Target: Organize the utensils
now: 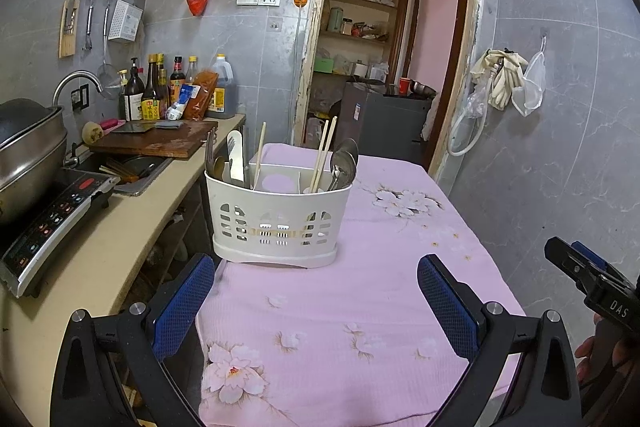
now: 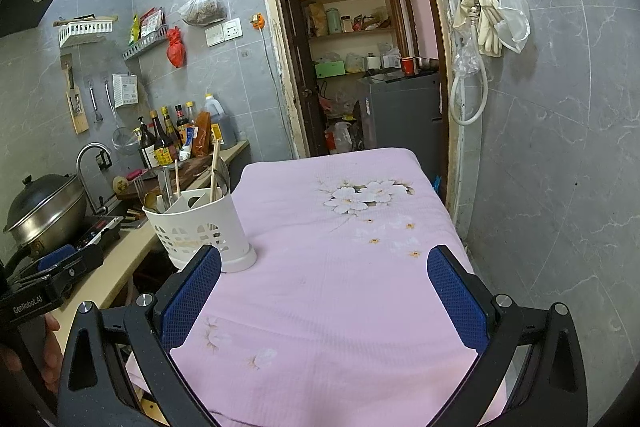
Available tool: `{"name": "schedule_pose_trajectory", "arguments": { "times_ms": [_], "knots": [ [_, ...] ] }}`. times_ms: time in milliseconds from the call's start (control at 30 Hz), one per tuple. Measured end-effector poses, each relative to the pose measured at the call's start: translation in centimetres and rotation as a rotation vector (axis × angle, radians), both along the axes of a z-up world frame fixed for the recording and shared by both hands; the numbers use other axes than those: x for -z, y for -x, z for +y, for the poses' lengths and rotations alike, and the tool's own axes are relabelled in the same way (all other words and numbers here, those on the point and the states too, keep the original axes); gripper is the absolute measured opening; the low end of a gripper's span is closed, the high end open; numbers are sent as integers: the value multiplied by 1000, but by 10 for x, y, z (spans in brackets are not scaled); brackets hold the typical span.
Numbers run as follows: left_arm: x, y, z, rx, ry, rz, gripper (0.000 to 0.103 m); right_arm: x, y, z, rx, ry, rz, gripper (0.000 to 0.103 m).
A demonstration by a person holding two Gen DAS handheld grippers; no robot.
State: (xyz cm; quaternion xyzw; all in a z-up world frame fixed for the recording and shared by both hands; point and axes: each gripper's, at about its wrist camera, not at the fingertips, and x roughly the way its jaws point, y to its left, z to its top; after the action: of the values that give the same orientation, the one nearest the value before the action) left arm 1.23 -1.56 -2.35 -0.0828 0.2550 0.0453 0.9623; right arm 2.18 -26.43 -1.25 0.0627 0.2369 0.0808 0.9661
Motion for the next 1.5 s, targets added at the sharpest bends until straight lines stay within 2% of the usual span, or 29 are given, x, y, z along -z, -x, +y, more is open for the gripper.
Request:
{"name": "schedule_pose_trajectory", "arguments": {
  "times_ms": [1500],
  "knots": [
    [1,0,-1,2,-1,2,102,1,2,4,-3,-2,6,102]
  ]
}}
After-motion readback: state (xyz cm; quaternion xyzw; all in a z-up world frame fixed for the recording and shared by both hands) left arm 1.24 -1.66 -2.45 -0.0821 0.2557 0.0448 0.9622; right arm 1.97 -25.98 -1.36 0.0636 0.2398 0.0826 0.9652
